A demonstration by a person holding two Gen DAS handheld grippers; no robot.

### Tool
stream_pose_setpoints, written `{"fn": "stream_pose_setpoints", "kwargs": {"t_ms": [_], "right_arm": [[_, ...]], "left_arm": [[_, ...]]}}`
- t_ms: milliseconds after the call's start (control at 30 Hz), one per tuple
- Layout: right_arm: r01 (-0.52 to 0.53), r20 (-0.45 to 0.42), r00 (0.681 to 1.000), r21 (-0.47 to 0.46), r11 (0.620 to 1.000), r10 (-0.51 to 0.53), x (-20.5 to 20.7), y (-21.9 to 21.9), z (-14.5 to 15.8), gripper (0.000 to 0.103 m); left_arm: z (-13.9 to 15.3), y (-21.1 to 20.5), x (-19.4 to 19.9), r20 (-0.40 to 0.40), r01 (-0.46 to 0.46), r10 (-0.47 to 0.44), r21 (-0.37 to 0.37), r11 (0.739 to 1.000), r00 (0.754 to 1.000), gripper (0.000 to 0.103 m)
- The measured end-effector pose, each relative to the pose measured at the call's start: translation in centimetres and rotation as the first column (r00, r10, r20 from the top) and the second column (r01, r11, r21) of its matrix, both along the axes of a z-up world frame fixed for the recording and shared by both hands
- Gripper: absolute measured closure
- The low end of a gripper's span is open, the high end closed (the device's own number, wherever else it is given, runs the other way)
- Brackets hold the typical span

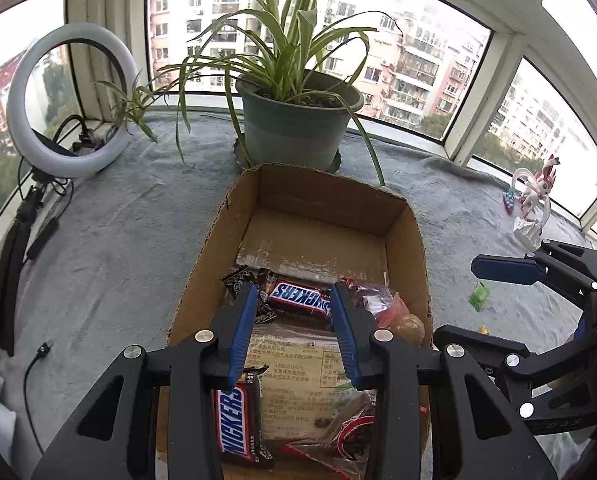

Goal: Organize snacks
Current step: 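Lift both grippers out of the box and move toward the pink and yellow packets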

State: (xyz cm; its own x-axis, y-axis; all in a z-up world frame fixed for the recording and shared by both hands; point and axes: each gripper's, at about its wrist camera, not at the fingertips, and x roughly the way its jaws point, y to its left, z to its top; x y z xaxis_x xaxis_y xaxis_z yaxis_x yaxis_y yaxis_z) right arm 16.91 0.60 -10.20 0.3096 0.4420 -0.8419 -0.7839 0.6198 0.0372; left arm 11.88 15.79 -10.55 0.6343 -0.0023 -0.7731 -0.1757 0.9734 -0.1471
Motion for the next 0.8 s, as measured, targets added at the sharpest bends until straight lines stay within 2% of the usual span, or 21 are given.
{"fn": "stream_pose_setpoints", "kwargs": {"t_ms": [367,600,800], "right_arm": [[0.107,-0.005,0.994,-0.023,0.994,-0.107,2.3,-6.9,0.1,0.031],[0.17,-0.036,0.984,-0.062,0.983,-0.173,3.5,-11.6,-1.5,0.031],[0.162,-0.072,0.983,-0.077,0.984,-0.168,3.1,-13.7,-2.8,0.031]], "left_arm": [[1.0,-2.9,-0.2,0.022,0.063,-0.062,-0.013,0.998,0.998,0.066],[1.4,-6.3,-0.6,0.031,0.14,-0.139,-0.024,0.99,0.99,0.066],[0.9,-10.4,-1.1,0.012,0.235,-0.234,-0.034,0.972,0.972,0.066]]}}
